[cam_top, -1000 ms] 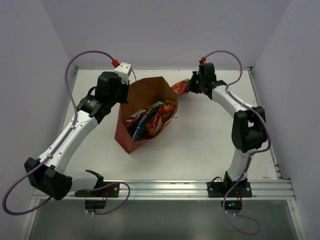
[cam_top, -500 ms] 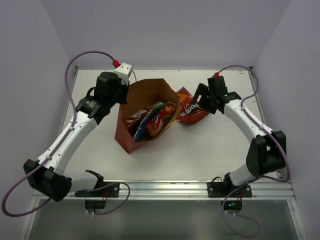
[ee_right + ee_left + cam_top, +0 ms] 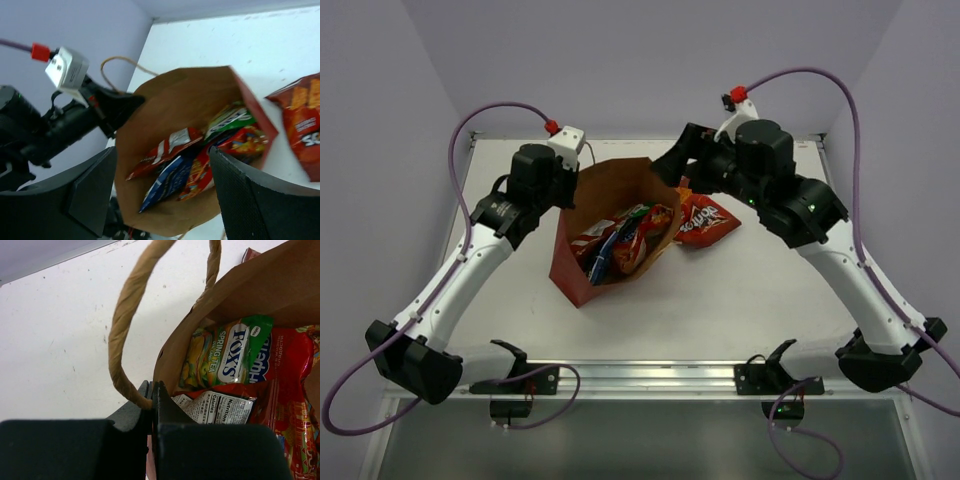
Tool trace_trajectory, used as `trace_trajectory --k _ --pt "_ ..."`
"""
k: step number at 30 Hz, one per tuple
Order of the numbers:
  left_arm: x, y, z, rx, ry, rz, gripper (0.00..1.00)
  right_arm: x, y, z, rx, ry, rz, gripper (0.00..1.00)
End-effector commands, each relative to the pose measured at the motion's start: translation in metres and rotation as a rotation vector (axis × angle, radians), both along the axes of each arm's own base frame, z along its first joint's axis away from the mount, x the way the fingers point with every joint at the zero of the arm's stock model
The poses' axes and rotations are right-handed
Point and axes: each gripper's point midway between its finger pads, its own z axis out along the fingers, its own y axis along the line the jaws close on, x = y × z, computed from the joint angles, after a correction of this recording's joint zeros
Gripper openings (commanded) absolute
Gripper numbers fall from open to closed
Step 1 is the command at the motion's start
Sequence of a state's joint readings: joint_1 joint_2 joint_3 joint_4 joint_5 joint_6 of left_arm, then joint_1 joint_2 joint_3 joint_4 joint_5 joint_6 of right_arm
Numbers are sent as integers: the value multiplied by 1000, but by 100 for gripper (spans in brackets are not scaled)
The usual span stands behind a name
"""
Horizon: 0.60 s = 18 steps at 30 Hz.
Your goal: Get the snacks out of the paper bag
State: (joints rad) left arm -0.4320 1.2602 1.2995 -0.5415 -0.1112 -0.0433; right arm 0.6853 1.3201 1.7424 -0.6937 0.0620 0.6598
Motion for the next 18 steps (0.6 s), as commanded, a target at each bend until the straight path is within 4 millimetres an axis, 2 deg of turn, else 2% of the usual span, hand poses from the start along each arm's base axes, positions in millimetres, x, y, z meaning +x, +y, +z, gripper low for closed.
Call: trace_trajectory --k 1,3,5,7,9,13,17,18 --pt "3 1 44 -75 -133 12 0 -2 39 -31 -21 114 53 77" --pt "1 1 43 -78 -130 9 0 -3 63 -38 -22 140 89 77" --pt "0 1 43 -84 -130 10 0 -2 77 -41 -28 140 89 77" --pt "-2 1 44 -90 -131 9 0 4 91 -54 -34 172 86 77" --pt "-3 0 45 -96 -132 6 0 5 99 -65 -37 204 82 77" --pt "-4 0 48 -103 -139 2 0 5 111 -103 -85 296 78 77" --pt "-4 1 46 -99 -138 8 0 -4 114 -131 -109 367 83 77" --pt "-4 1 47 -98 -139 7 0 -7 114 -142 -117 398 83 77"
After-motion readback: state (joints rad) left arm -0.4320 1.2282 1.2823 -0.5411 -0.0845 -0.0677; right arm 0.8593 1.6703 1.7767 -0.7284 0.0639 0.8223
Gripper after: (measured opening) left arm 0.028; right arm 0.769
